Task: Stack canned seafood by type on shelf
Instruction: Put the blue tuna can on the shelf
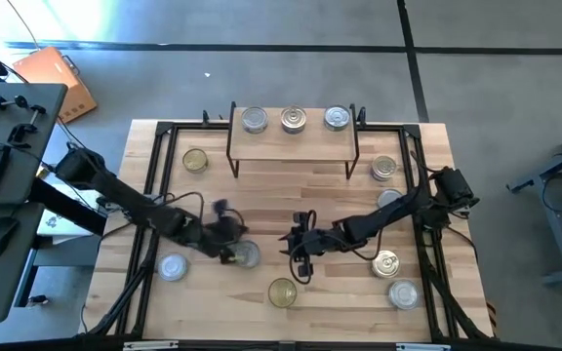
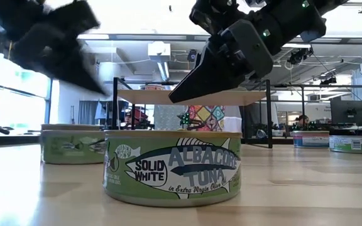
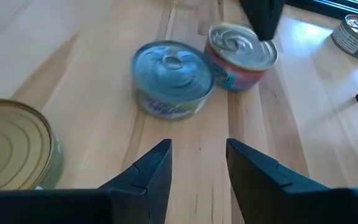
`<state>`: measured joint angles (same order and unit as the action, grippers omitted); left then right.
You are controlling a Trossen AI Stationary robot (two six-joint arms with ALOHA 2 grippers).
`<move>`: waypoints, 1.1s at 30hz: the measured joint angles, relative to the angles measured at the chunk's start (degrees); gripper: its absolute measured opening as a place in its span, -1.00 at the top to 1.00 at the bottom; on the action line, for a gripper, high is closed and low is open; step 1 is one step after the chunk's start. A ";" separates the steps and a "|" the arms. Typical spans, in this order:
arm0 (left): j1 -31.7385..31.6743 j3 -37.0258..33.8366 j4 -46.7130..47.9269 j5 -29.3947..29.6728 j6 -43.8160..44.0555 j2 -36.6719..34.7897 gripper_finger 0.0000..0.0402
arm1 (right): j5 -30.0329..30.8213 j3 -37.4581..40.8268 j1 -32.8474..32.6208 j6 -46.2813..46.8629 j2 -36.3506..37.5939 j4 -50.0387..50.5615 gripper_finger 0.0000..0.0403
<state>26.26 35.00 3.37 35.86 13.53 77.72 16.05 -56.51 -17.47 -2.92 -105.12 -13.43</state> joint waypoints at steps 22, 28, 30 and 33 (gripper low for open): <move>-10.24 -4.91 2.90 -3.40 10.67 1.03 1.00 | -0.11 0.02 2.85 7.20 -1.32 -2.72 0.28; -16.12 -4.99 -21.30 -8.11 -11.53 5.39 1.00 | -0.13 0.03 2.84 7.43 -1.73 -3.11 0.28; -16.02 -3.74 -22.25 -9.02 -14.12 4.98 1.00 | -0.13 0.04 2.83 7.43 -1.73 -3.15 0.28; -14.54 -1.06 -14.45 -9.15 -13.25 2.68 1.00 | -0.13 0.02 2.83 7.57 -1.73 -3.23 0.28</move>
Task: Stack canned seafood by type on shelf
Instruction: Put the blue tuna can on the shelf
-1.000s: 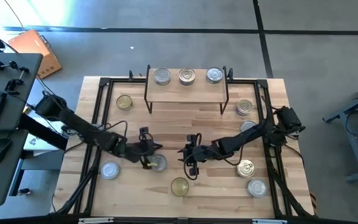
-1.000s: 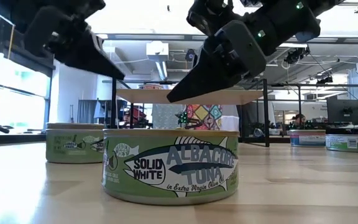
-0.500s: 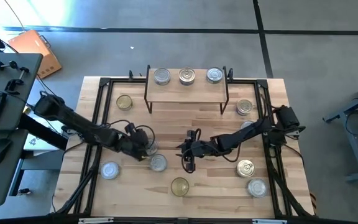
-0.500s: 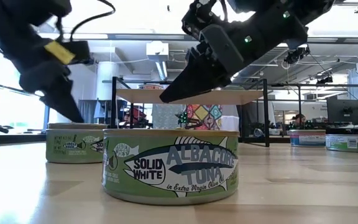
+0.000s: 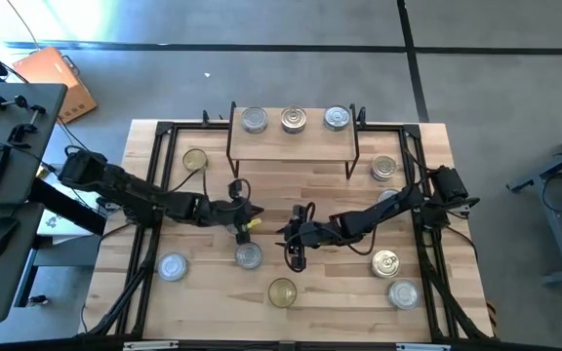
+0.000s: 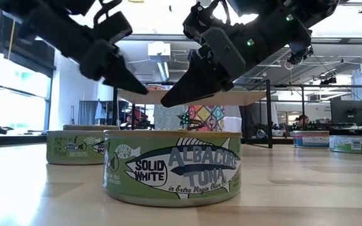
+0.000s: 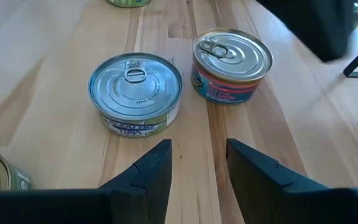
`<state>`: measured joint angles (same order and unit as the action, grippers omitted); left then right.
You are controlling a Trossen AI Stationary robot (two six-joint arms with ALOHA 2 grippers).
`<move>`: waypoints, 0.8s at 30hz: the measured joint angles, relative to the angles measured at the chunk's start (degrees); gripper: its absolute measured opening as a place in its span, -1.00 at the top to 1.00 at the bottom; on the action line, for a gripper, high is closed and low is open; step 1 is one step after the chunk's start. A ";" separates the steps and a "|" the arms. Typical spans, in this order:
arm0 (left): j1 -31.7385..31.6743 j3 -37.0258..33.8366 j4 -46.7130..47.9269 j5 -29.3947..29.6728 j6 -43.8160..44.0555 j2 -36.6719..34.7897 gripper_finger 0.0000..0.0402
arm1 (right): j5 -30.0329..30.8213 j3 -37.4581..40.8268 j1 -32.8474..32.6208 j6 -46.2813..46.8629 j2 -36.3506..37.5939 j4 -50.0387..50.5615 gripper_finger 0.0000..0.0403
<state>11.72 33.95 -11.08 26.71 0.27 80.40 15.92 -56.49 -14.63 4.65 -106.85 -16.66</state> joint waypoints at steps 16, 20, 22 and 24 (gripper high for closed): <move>-0.56 2.43 16.85 -1.69 4.90 4.58 1.00 | 0.00 0.00 0.00 -0.05 -0.02 -0.73 0.28; -3.01 2.96 -1.53 -6.83 -3.88 12.63 1.00 | 0.34 0.00 -0.75 -0.77 0.00 -0.90 0.28; -3.05 5.12 -2.52 -7.16 -6.41 14.70 1.00 | 0.48 0.00 -1.08 -1.04 0.09 -0.58 0.28; -2.23 8.03 1.68 -6.69 -6.81 15.26 1.00 | 0.46 0.00 -1.35 -0.64 0.13 0.47 0.28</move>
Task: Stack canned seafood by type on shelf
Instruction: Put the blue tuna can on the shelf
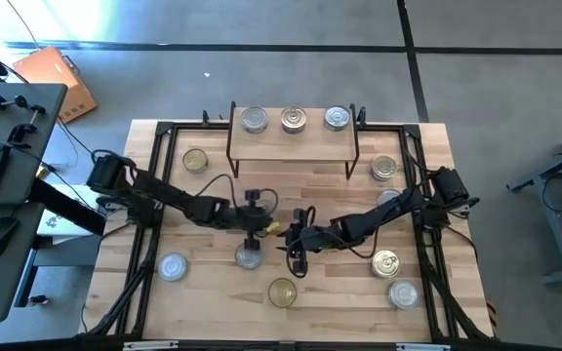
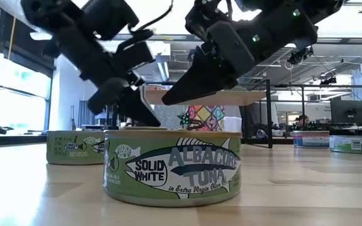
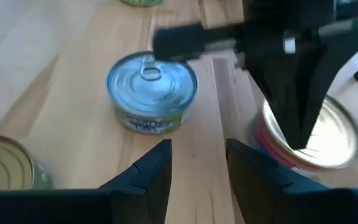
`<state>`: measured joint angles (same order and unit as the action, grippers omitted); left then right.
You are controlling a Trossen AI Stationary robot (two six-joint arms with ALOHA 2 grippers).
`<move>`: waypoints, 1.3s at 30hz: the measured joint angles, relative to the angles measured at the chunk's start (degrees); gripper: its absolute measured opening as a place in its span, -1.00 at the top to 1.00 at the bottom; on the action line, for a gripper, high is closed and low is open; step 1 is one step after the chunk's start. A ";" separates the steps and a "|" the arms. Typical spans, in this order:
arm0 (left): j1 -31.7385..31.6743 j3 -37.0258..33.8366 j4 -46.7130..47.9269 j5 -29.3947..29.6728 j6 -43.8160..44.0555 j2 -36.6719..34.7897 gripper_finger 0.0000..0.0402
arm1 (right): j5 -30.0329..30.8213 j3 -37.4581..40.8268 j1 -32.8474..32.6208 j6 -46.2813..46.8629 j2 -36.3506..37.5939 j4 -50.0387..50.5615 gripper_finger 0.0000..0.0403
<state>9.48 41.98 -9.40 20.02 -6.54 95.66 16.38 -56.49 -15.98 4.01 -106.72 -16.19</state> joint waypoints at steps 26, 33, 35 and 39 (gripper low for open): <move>20.83 6.27 29.69 30.49 21.70 -6.91 1.00 | -9.64 -0.09 11.24 -36.14 -6.58 -11.13 0.32; 21.41 6.27 29.71 31.11 22.41 -6.84 1.00 | -9.64 -0.67 12.63 -35.92 -9.74 -11.52 0.75; 21.16 6.25 29.20 31.05 21.20 -6.84 1.00 | -8.47 -0.79 12.55 -35.91 -9.70 -10.26 0.92; 20.83 6.23 28.48 27.87 15.39 -6.64 0.92 | -5.17 -0.78 11.64 -30.95 -9.04 -8.70 0.92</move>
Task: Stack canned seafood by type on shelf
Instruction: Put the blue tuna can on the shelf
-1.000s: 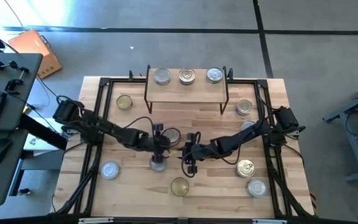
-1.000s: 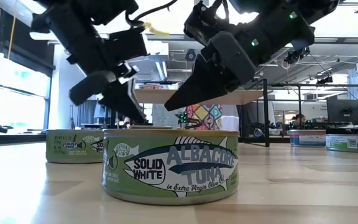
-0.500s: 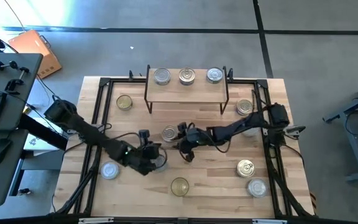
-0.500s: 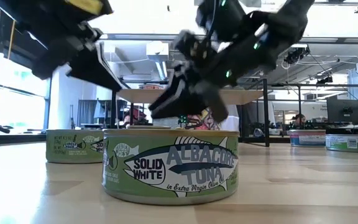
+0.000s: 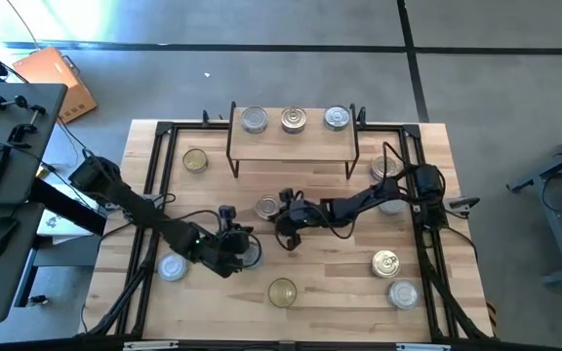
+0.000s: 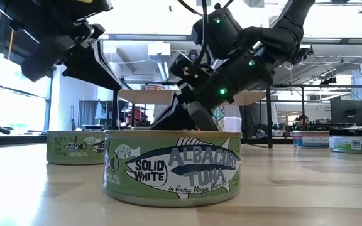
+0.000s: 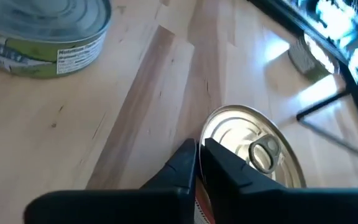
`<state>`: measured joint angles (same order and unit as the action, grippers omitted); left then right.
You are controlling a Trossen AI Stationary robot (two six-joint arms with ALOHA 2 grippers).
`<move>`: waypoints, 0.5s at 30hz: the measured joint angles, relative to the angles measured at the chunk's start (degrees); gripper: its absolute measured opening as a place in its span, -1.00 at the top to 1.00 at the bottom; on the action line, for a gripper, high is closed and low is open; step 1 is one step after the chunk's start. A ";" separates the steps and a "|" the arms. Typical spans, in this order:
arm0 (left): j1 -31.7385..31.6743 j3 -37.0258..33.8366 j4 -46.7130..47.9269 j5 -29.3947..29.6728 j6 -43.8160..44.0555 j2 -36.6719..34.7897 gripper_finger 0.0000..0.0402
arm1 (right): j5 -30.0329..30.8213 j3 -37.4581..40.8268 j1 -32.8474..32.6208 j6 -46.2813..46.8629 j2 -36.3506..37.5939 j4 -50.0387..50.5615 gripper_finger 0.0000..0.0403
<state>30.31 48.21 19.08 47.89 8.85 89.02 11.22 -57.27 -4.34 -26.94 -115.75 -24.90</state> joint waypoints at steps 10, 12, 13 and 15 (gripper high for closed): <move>-3.34 -0.07 -9.22 -2.37 -12.76 5.02 0.30 | -1.84 0.35 -2.98 12.22 7.86 13.98 0.99; -4.51 -0.07 -13.13 -2.39 -14.92 6.85 0.19 | -3.45 0.66 -4.02 13.31 9.27 14.65 0.99; -5.03 -0.07 -14.72 -2.79 -15.67 7.73 0.15 | -4.32 0.87 -4.52 13.90 9.78 14.63 0.99; -6.16 -0.07 -17.87 -4.95 -17.85 9.52 0.10 | -5.76 1.28 -5.48 15.03 10.83 15.55 0.99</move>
<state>24.15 48.14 1.21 42.94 -9.00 98.54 5.45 -55.99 -9.82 -11.92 -104.92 -9.34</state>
